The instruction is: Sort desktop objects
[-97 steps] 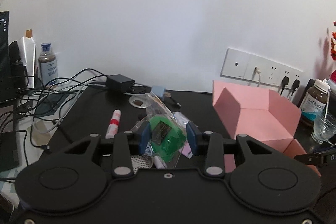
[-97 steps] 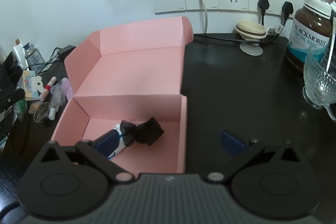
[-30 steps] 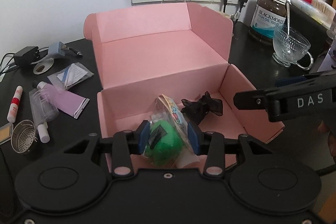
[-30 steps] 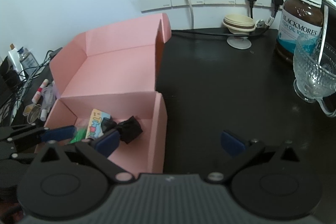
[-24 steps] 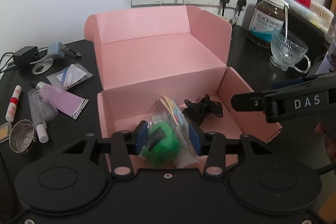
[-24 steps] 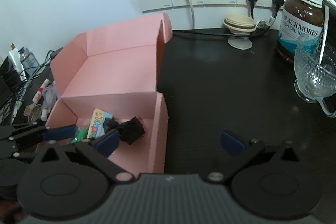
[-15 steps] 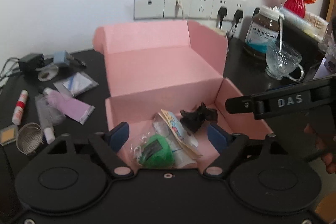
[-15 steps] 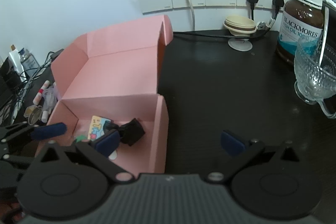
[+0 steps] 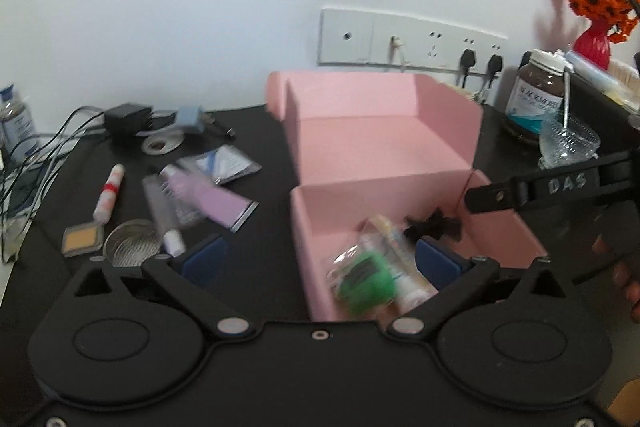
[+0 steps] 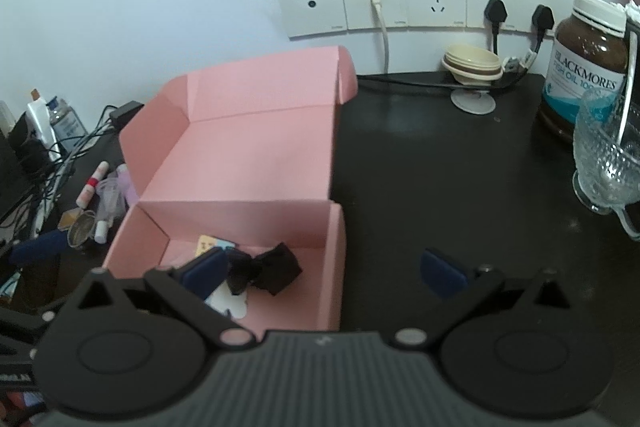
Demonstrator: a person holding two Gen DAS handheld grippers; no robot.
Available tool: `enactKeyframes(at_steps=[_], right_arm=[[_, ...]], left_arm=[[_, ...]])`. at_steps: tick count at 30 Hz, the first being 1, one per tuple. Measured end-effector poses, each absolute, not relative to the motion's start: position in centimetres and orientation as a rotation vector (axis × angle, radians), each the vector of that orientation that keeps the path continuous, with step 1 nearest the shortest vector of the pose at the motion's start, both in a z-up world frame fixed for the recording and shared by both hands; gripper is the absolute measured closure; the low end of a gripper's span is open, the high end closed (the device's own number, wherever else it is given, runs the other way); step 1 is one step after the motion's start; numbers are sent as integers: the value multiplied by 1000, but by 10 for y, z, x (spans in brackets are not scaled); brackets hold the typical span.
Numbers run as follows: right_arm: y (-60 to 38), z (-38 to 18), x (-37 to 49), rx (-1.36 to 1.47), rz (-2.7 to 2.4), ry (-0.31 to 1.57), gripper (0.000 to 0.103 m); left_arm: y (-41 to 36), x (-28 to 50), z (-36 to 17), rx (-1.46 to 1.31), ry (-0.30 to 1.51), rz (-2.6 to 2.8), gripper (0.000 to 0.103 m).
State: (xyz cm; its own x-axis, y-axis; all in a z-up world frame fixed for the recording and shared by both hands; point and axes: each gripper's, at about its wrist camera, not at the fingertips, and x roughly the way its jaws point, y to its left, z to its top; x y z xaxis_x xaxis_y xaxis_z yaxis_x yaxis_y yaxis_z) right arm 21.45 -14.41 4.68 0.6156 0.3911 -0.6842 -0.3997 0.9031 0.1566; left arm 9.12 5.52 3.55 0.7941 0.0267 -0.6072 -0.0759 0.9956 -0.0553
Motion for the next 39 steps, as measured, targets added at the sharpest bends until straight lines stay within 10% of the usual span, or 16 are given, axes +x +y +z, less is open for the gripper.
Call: enactKeyframes(at_steps=[39], right_arm=[[-149,47,318,13,646,787,1]], left_arm=[[73,106,5,-74,771,177,0]])
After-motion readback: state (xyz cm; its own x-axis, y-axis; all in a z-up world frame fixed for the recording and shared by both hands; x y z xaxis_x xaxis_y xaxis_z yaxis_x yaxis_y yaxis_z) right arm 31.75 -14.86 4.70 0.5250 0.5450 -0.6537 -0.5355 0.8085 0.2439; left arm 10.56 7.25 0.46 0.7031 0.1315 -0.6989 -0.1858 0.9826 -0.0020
